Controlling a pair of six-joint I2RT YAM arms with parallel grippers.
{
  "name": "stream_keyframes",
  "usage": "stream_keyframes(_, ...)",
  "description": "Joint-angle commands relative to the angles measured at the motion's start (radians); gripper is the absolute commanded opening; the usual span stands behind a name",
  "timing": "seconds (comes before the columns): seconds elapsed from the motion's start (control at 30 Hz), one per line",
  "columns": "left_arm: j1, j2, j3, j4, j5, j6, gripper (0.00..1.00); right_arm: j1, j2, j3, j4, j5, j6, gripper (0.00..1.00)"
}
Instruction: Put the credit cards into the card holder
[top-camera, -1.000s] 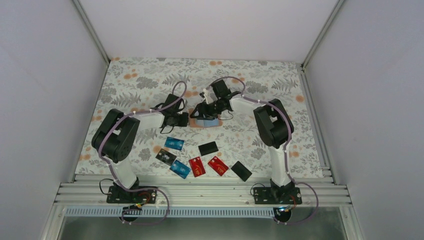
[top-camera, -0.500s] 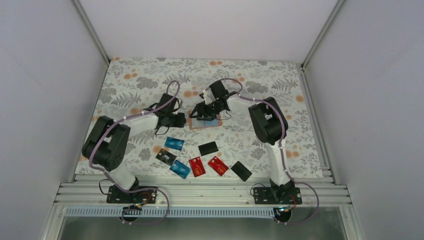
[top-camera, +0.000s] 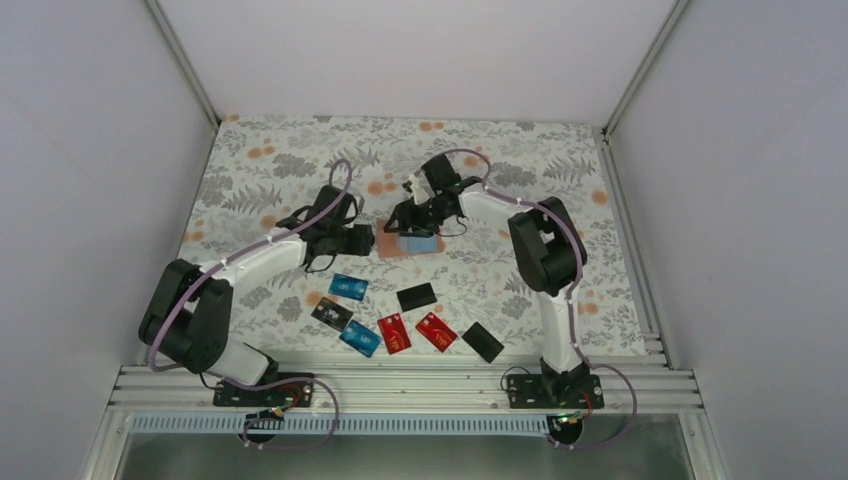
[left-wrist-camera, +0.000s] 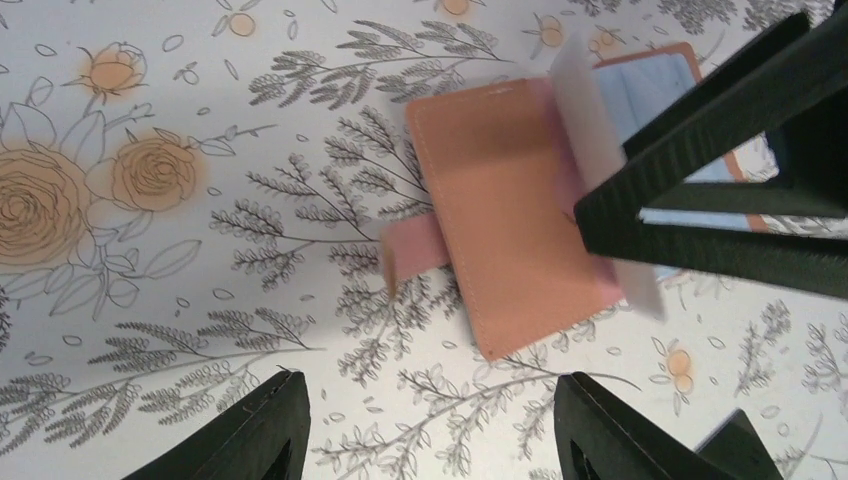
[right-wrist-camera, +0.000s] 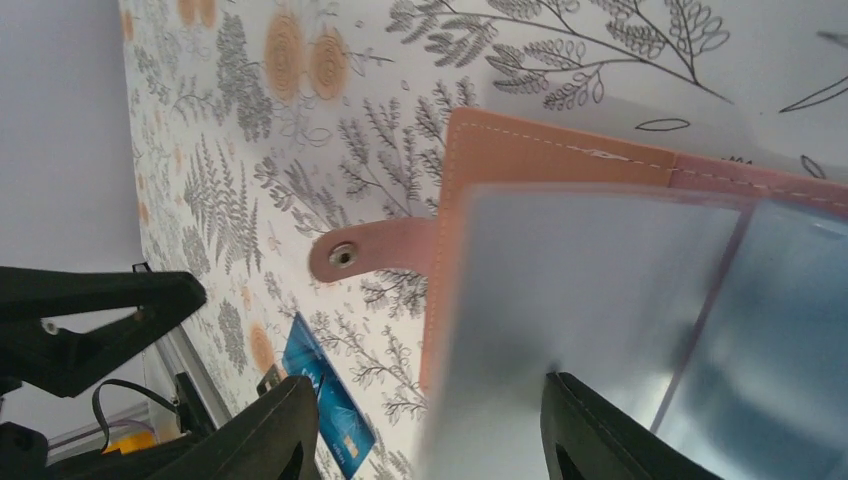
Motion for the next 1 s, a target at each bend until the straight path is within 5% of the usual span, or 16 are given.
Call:
stream_keyframes(0.0, -0.037, -0.049, 0.016, -0.057, -0.022, -0.027, 0.62, -0.003, -0.103, -0.016, -0.054, 0.053, -0.033, 0.58)
stream_keyframes(0.2, -0.091, -0.108, 0.014, -0.130, -0.061, -0.075, 0.63, -0.003, -0.183, -0.091, -0.068, 0.112, -0.041, 0.59)
stream_keyframes(0.5, -0.194, -0.303, -0.112, -0.308, -0.053, -0.370, 0.63, 0.017, -0.330, -0.230, -0.054, 0.102, -0.068, 0.55)
stream_keyframes(0.77, -0.379, -0.440, -0.257, -0.411, -0.042, -0.663, 0.66, 0.191, -0.476, -0.408, 0.028, 0.021, -0.042, 0.49)
stream_keyframes(0.97, -0.501, -0.481, -0.314, -0.440, -0.040, -0.862, 0.73, 0.325, -0.442, -0.427, 0.102, 0.004, -0.021, 0.41)
